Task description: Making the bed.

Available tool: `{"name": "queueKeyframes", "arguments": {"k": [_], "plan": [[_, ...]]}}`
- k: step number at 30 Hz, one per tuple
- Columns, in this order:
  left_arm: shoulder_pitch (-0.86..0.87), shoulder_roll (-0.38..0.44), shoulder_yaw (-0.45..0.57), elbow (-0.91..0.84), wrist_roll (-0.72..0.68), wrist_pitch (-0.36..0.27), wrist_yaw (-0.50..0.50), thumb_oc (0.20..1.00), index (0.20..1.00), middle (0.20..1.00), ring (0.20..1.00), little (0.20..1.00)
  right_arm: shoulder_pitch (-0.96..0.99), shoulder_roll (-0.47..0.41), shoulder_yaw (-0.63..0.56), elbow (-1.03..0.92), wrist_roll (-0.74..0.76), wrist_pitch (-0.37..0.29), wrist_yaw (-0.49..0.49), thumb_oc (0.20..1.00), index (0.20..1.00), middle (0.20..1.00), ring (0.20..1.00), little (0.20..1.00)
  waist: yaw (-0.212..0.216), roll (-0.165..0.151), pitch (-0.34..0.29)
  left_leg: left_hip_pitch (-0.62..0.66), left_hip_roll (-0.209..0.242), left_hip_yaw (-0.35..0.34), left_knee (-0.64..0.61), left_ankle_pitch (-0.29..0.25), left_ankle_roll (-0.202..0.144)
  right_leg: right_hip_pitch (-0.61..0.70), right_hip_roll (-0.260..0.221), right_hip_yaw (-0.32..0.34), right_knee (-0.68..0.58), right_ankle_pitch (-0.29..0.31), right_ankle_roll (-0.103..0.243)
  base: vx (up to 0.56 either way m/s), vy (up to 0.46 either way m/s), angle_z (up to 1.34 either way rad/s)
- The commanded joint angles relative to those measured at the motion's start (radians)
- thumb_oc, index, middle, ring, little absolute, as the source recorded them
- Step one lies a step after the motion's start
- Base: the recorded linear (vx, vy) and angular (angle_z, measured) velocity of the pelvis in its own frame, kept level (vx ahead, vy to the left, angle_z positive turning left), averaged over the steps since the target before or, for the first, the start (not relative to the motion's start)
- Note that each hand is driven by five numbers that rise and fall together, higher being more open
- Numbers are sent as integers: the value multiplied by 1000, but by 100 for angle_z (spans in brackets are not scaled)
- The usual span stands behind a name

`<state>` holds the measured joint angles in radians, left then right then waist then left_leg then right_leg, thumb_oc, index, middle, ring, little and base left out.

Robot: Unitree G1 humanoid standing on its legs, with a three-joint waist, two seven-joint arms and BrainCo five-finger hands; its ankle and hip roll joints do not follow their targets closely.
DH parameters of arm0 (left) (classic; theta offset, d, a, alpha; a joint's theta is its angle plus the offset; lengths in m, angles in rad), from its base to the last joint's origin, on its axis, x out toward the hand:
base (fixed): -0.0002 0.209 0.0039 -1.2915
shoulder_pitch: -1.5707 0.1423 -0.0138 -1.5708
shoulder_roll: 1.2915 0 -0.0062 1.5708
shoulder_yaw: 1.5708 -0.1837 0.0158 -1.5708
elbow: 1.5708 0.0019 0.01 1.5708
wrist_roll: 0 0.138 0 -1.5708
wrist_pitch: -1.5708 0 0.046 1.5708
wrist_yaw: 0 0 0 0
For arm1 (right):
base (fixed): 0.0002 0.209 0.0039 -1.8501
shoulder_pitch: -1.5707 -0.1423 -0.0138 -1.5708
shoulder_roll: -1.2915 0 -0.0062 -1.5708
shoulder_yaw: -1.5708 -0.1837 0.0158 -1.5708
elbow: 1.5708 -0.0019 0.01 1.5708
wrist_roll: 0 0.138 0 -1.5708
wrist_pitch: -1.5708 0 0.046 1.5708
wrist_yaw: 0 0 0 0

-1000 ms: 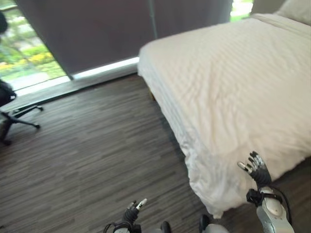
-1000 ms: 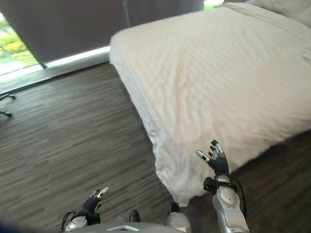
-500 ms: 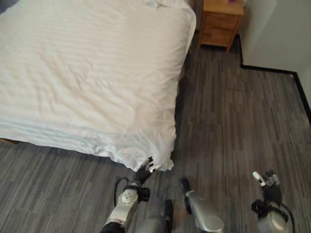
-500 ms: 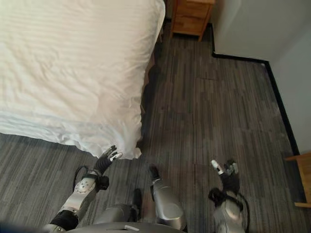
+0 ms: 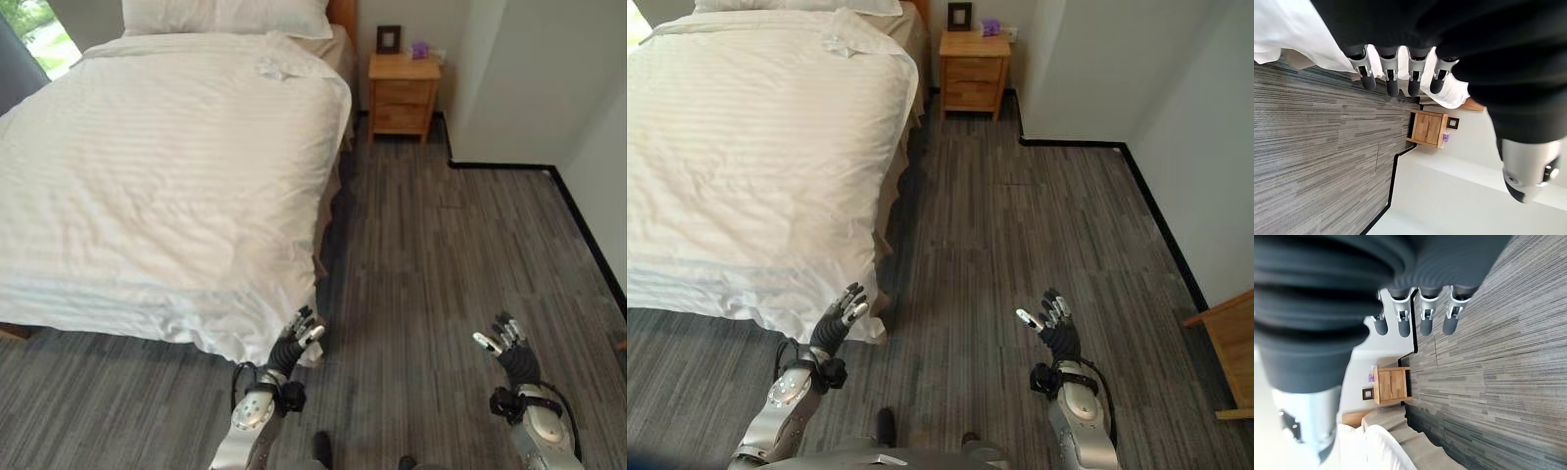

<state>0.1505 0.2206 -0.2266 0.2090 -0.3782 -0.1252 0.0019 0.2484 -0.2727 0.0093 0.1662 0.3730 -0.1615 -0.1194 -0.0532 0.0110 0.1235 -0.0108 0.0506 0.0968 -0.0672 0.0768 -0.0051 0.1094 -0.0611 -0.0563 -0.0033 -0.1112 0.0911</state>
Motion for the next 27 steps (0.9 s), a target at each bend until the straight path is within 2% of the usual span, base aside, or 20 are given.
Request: {"name": "queueKeyframes", "arguments": {"k": [1,3,6,7,9,10,11,12,13,15,16,18,19,20,21,22,24,25,26,27], "plan": [[-35,9,243,-28,-37,-69,122,1000,1000,1000,1000,1000,-53,-57,3,-104,39,-11,71,1000,1000,1000,1000,1000,37,-19,30,58,41,-56,157,-68,-70,-26,-33,-102,12,58,-7,-60,-62,6],[-56,7,227,-30,-37,-73,139,1000,1000,1000,1000,1000,-51,-39,-5,-96,51,-20,45,1000,1000,1000,1000,1000,20,0,5,90,22,-70,56,-71,-64,-32,-36,-112,19,59,-1,-90,96,6],[-85,19,208,-64,-60,-76,144,1000,1000,1000,1000,1000,-68,10,5,-75,165,-35,27,1000,1000,1000,1000,1000,6,9,0,92,2,-93,52,-85,-45,-46,-55,-110,49,58,5,-69,169,39],[-92,37,213,-75,-63,-78,144,1000,1000,1000,1000,1000,-86,17,33,-86,198,-34,51,1000,1000,1000,1000,1000,13,8,23,89,3,-78,66,-99,-29,-99,-61,-93,148,56,13,-146,146,28],[-118,68,205,-50,-47,-78,150,1000,1000,1000,1000,1000,-92,17,56,-112,194,-29,63,1000,1000,1000,1000,1000,-1,0,55,69,10,-88,90,-96,-25,-153,-35,0,231,48,35,-142,53,-24],[-118,69,205,-50,-47,-78,150,1000,1000,1000,1000,1000,-92,17,55,-112,194,-29,63,1000,1000,1000,1000,1000,-1,0,55,68,10,-88,91,-97,-25,-154,-35,1,232,48,35,-79,-60,-38],[-141,97,203,-20,-3,-71,160,1000,1000,1000,1000,1000,-87,24,64,-127,189,-33,78,1000,1000,1000,1000,1000,-10,1,60,59,21,-105,93,-95,-31,-168,-36,84,222,51,44,-54,-130,-10],[-135,102,209,-28,-2,-72,157,1000,1000,1000,1000,1000,-84,34,64,-129,187,-34,81,1000,1000,1000,1000,1000,-2,8,56,59,40,-100,84,-94,-38,-173,-83,69,206,73,50,-48,-129,1],[-134,103,209,-29,-2,-72,157,1000,1000,1000,1000,1000,-83,34,64,-129,186,-34,81,1000,1000,1000,1000,1000,-2,8,57,63,40,-100,83,-95,-37,-168,-83,69,205,72,50,-25,-192,1],[-109,103,225,-44,-26,-72,141,1000,1000,1000,1000,1000,-78,36,62,-125,146,-29,85,1000,1000,1000,1000,1000,17,14,52,70,86,-75,68,-93,-64,-148,-231,-38,153,172,66,4,-344,-20],[-98,101,238,-39,-36,-77,138,1000,1000,1000,1000,1000,-76,35,65,-117,121,-19,85,1000,1000,1000,1000,1000,18,2,41,80,115,-56,63,-91,-87,-123,-253,-62,118,196,88,35,-324,-49],[-95,99,241,-30,-46,-83,146,1000,1000,1000,1000,1000,-81,34,74,-115,129,-23,83,1000,1000,1000,1000,1000,24,-7,36,73,136,-44,72,-86,-102,-115,-246,-72,105,180,102,17,-358,-41],[-83,89,253,-19,-58,-83,151,1000,1000,1000,1000,1000,-92,37,93,-116,173,-24,90,1000,1000,1000,1000,1000,33,-19,28,63,173,-39,86,-67,-123,-91,-206,-88,56,128,99,8,-390,-26],[-83,89,253,-19,-58,-83,151,1000,1000,1000,1000,1000,-92,37,93,-116,174,-24,91,1000,1000,1000,1000,1000,32,-18,29,63,174,-40,86,-67,-124,-89,-204,-90,54,129,98,7,-597,-20],[-64,79,269,-5,-60,-80,148,1000,1000,1000,1000,1000,-104,15,108,-124,210,-30,106,1000,1000,1000,1000,1000,32,-17,33,37,224,-46,135,18,-145,-62,-144,-83,16,108,71,0,-341,-11],[-64,79,269,-5,-60,-80,148,1000,1000,1000,1000,1000,-105,14,108,-124,211,-30,106,1000,1000,1000,1000,1000,30,-15,33,35,225,-48,137,17,-146,-61,-142,-86,14,109,70,-8,-436,-7],[-65,53,281,10,-95,-77,140,1000,1000,1000,1000,1000,-109,-23,116,-144,229,-23,135,1000,1000,1000,1000,1000,23,-27,48,3,237,-34,238,101,-144,-23,-109,-114,-28,110,31,-37,-347,-13],[-65,53,281,10,-95,-77,140,1000,1000,1000,1000,1000,-109,-23,116,-144,229,-23,136,1000,1000,1000,1000,1000,23,-26,49,2,238,-35,241,100,-144,-22,-109,-115,-30,111,31,-26,-333,25],[-60,51,280,6,-92,-78,134,1000,1000,1000,1000,1000,-107,-38,119,-132,219,-18,140,1000,1000,1000,1000,1000,34,-38,53,-13,200,-75,274,82,-139,-17,-105,-106,-40,108,24,13,-260,43],[-49,44,281,-11,-92,-79,119,1000,1000,1000,1000,1000,-104,-56,114,-117,194,-1,150,1000,1000,1000,1000,1000,51,-48,53,-25,102,-153,276,26,-127,-20,-92,-81,-46,111,14,19,-256,16]]}}
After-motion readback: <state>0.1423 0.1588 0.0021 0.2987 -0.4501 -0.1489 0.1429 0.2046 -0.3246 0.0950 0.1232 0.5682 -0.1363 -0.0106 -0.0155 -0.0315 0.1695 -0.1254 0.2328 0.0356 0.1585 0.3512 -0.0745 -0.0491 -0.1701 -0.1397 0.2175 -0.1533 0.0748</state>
